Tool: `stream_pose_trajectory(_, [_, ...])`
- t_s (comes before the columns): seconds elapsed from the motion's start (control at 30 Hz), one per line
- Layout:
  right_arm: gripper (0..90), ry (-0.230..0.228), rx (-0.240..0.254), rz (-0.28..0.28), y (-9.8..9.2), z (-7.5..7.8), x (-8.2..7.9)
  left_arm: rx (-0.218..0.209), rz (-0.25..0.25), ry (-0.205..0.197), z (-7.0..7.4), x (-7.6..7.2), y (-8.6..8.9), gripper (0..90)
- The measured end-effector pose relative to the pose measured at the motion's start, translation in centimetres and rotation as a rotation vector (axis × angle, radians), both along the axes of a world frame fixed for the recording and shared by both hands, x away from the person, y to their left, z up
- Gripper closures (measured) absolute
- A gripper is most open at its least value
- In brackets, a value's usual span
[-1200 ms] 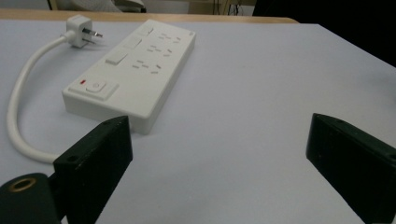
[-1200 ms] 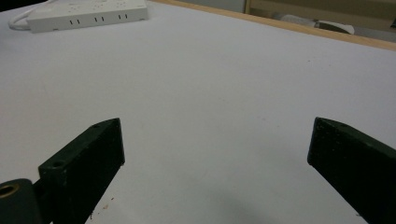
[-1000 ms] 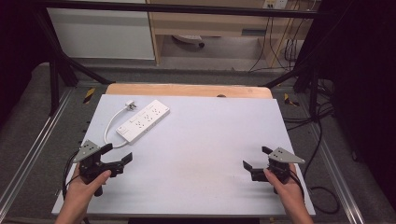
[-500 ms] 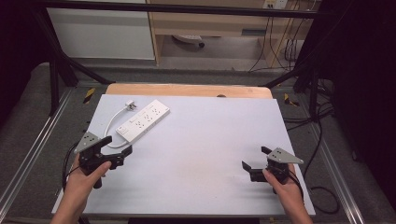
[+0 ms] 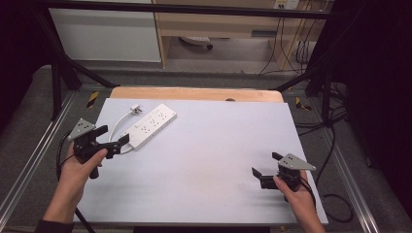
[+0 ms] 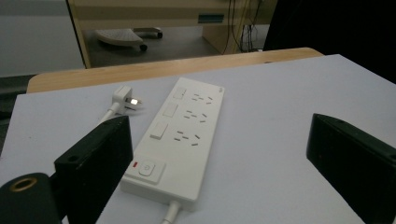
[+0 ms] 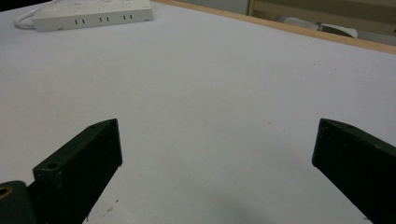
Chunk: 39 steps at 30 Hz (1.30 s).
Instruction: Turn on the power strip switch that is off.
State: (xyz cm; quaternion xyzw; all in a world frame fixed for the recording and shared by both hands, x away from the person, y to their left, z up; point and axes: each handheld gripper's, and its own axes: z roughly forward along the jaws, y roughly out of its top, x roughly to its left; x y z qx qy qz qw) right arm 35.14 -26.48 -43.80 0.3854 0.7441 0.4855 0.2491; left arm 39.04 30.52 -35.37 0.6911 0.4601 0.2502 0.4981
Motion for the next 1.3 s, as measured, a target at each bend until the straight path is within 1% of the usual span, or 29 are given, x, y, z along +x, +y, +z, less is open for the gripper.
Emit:
stream_pose_trajectory(0.1, [2.2, 0.002, -0.001, 0.000, 0.0, 0.0, 0.0, 0.016, 0.003, 0.001, 0.3, 0.7, -0.2, 7.4])
stream_pose_trajectory(0.2, [2.2, 0.002, -0.004, 0.002, 0.1, 0.0, 0.0, 0.042, -0.011, -0.002, 0.7, 1.3, -0.6, 7.3])
stream_pose_trajectory(0.37, [2.2, -0.001, -0.003, 0.003, 0.1, 0.0, 0.0, 0.066, -0.021, -0.002, 1.3, 2.3, -1.2, 7.1])
stream_pose_trajectory(0.7, [2.2, -0.003, 0.001, 0.003, -0.1, 0.0, 0.0, 0.091, -0.025, -0.010, 2.1, 4.0, -1.8, 7.3])
stream_pose_trajectory(0.8, [2.2, -0.003, 0.000, 0.005, -0.1, 0.0, 0.0, 0.104, -0.027, -0.016, 2.3, 4.5, -1.9, 7.3])
stream_pose_trajectory(0.9, [2.2, -0.002, 0.002, 0.004, 0.0, 0.0, 0.0, 0.106, -0.028, -0.019, 2.4, 4.9, -2.0, 7.3])
stream_pose_trajectory(1.03, [2.2, -0.001, 0.005, 0.005, 0.0, 0.1, 0.0, 0.101, -0.017, -0.019, 2.5, 5.3, -1.9, 7.3])
stream_pose_trajectory(1.3, [2.2, 0.001, 0.004, 0.001, -0.1, 0.1, 0.0, 0.109, -0.002, -0.007, 2.0, 6.0, -1.7, 7.6])
